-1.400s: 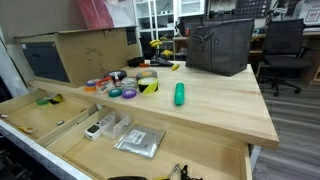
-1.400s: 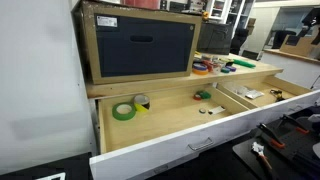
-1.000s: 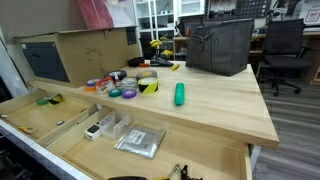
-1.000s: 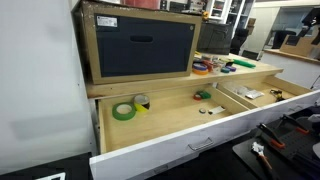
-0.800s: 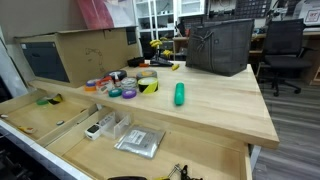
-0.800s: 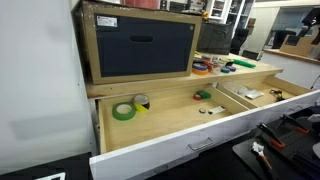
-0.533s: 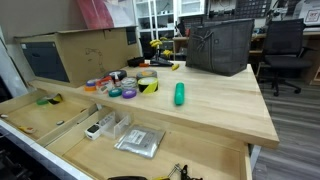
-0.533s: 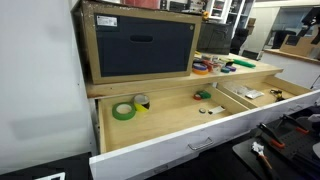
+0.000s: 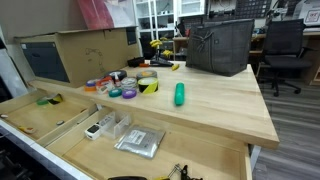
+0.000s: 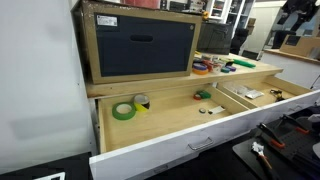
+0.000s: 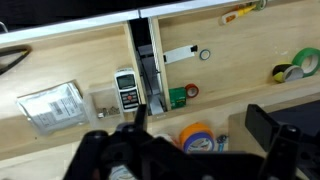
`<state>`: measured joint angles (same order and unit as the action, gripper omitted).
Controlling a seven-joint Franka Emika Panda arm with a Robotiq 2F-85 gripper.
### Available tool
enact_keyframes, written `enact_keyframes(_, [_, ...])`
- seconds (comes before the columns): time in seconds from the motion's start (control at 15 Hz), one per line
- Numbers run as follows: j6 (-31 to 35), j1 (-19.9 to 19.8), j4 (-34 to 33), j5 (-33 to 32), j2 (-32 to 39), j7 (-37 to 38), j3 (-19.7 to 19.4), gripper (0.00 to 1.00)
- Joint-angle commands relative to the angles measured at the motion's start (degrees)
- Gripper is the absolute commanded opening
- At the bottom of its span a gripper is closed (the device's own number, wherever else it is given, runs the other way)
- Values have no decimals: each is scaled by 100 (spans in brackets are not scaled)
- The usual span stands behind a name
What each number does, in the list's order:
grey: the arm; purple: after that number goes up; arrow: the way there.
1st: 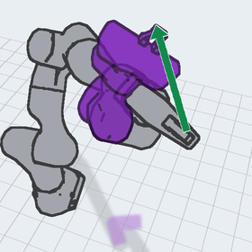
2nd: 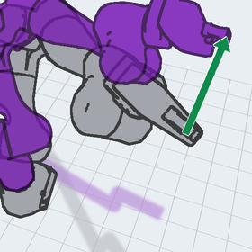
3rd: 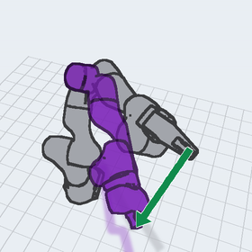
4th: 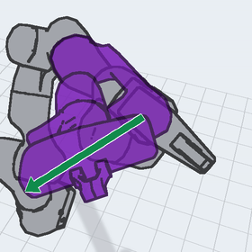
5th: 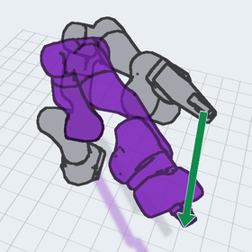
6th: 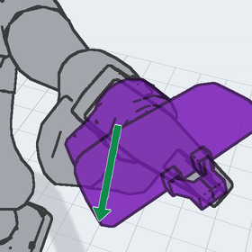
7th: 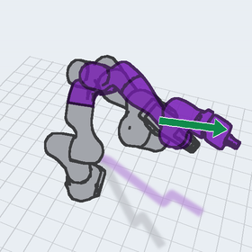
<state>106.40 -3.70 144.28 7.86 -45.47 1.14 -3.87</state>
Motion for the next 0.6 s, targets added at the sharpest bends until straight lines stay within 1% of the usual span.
enact_keyframes(0.0, [249,271,-561,145,763,552,608,100])
enact_keyframes(0.27, [485,510,-1132,59,1654,988,1131,100])
enact_keyframes(0.53, [626,711,-1819,-51,2696,1229,1474,100])
